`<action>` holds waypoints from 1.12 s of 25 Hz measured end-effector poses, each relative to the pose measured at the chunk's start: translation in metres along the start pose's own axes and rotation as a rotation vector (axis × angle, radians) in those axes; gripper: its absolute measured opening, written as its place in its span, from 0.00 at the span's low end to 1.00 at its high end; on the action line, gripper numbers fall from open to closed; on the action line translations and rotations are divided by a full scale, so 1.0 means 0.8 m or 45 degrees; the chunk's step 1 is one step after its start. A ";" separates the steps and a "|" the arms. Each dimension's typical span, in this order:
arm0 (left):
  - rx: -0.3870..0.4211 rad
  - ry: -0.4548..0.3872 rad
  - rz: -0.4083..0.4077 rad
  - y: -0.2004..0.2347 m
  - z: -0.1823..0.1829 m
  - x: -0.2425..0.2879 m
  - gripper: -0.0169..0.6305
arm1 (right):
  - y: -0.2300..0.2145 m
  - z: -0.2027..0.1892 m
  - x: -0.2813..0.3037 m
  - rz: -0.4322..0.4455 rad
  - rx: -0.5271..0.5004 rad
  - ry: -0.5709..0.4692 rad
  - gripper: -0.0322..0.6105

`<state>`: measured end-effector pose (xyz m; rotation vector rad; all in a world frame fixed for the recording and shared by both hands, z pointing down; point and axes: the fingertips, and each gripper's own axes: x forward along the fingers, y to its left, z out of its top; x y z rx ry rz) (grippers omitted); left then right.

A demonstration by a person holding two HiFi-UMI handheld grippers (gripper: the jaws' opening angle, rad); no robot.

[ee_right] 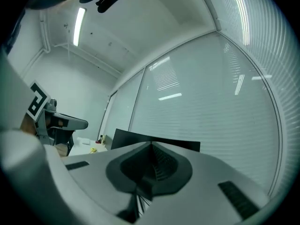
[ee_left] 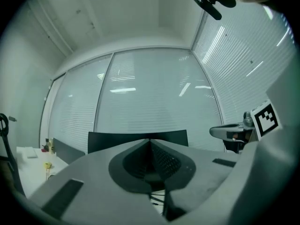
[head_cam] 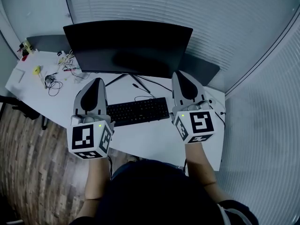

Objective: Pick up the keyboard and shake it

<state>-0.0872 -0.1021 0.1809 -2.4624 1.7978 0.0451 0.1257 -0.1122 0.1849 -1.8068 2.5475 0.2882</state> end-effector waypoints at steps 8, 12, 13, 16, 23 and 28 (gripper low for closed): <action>0.012 0.036 0.003 -0.010 -0.009 0.000 0.06 | -0.002 -0.013 -0.001 0.032 0.041 0.026 0.09; 0.013 0.042 0.003 -0.013 -0.009 0.000 0.06 | -0.005 -0.015 -0.002 0.040 0.047 0.032 0.09; 0.013 0.043 0.001 -0.015 -0.009 0.000 0.06 | -0.006 -0.015 -0.002 0.042 0.050 0.030 0.09; 0.019 0.045 0.004 -0.022 -0.010 0.001 0.06 | -0.012 -0.016 -0.003 0.050 0.052 0.026 0.09; 0.019 0.056 0.040 -0.030 -0.015 0.004 0.06 | -0.025 -0.027 -0.004 0.072 0.058 0.042 0.09; 0.019 0.054 0.059 -0.037 -0.024 0.007 0.06 | -0.033 -0.040 -0.006 0.082 0.057 0.044 0.09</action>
